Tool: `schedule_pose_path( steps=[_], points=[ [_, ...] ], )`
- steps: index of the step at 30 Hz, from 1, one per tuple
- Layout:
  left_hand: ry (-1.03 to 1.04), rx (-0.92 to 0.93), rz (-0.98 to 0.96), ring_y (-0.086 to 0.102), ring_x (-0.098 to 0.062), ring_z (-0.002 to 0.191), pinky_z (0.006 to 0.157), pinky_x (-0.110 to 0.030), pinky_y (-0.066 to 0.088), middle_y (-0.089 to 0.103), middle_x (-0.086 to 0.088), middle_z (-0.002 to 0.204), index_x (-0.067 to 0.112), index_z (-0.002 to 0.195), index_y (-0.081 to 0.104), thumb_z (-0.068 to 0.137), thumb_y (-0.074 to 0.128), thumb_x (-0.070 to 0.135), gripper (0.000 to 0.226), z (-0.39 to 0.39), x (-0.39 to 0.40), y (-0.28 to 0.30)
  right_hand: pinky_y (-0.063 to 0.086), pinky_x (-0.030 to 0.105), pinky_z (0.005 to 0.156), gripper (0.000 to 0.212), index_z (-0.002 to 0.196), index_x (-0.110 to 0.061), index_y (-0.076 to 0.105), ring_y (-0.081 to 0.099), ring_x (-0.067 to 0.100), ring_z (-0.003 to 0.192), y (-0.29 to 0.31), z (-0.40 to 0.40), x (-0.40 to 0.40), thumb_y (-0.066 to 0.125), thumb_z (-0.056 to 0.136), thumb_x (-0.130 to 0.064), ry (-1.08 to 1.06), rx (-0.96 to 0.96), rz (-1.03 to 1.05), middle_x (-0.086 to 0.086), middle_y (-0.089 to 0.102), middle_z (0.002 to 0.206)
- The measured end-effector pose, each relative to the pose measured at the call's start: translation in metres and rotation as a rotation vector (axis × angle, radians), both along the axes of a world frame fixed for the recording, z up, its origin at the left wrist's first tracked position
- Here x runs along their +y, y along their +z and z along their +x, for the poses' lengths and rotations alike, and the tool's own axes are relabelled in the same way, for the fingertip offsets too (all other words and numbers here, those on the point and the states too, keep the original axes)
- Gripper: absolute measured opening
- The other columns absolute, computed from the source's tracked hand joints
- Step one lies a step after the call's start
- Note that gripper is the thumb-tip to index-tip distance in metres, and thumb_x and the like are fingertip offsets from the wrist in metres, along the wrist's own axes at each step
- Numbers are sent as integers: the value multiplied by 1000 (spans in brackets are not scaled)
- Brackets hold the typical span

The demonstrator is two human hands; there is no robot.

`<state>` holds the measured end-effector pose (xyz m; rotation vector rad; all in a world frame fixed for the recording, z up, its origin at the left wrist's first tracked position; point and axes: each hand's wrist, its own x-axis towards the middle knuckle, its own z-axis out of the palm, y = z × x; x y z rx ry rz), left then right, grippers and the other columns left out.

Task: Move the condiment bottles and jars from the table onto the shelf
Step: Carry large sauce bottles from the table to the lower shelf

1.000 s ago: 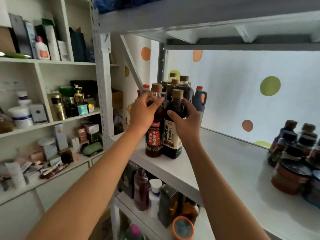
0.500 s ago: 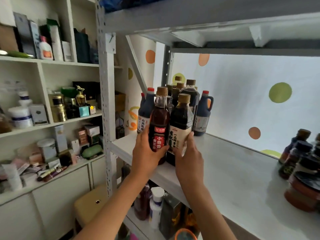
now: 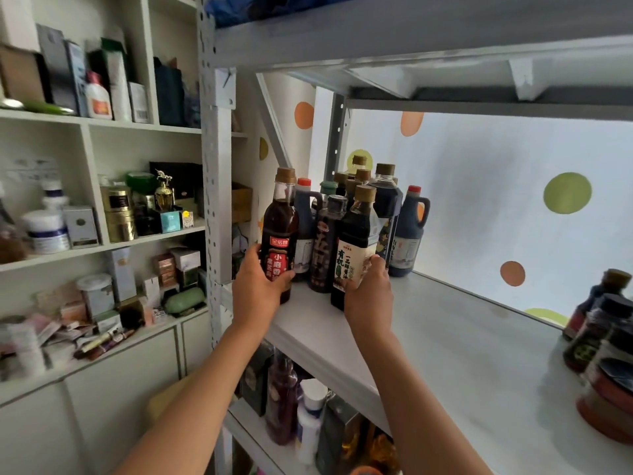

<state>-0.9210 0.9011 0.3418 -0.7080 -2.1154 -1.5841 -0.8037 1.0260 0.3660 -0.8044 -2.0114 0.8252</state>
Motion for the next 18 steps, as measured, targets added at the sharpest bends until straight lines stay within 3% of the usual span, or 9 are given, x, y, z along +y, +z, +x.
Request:
schedule_pose_path(
  steps=[3,10,18],
  points=[
    [18,-33,12,58,-22,114,94,-41,50,58,-4,126,16,136,42,76,78,37,73,-13,2,-2,51,43,88,47,132,-9,42,58,34,115,1,-6,2,64,90,-6,-5,-20,-14,12,53,132],
    [-92,-38,26,56,-17,114,97,-42,49,59,-3,128,19,142,39,84,73,29,68,-33,3,-5,51,43,87,53,140,-11,34,57,34,114,-3,-12,5,60,94,-9,-6,-50,-23,12,50,134],
    [-93,-23,-30,46,-17,128,103,-38,42,44,-2,145,25,153,16,94,58,35,73,-39,11,-19,51,41,84,58,144,-11,33,56,32,116,-11,-19,5,62,94,-14,-43,-17,10,10,50,135]
  ],
)
